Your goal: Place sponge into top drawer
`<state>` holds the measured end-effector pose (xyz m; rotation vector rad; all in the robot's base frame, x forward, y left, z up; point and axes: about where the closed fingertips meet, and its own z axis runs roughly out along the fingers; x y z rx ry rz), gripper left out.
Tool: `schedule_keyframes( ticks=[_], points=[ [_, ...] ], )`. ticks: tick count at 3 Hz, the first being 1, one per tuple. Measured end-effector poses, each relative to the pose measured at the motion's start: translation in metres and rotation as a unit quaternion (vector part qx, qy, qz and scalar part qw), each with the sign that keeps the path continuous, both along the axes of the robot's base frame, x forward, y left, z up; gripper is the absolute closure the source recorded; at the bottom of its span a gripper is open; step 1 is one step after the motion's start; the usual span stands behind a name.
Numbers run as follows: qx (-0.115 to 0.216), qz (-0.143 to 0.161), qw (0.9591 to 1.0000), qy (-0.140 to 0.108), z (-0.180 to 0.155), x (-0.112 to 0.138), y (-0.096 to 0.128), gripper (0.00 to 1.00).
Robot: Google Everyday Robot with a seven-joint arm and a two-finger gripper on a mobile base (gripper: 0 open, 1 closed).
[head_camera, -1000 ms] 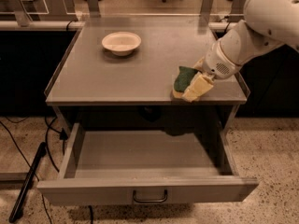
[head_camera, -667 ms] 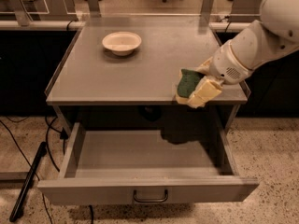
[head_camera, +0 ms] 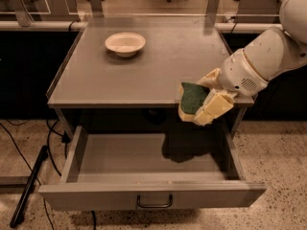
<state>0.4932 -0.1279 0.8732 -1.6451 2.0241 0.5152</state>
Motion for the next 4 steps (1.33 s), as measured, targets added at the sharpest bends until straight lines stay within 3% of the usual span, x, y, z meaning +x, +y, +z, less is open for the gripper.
schedule_keyframes(
  ticks=[1,3,4],
  points=[
    [0.0,0.0,1.0,0.0,0.0,0.0,0.0,1.0],
    [0.011,0.021,0.9995,0.022,-0.02,-0.052,0.019,1.0],
    [0.016,0.03,0.9992,0.02,-0.037,-0.071,0.029,1.0]
  ],
)
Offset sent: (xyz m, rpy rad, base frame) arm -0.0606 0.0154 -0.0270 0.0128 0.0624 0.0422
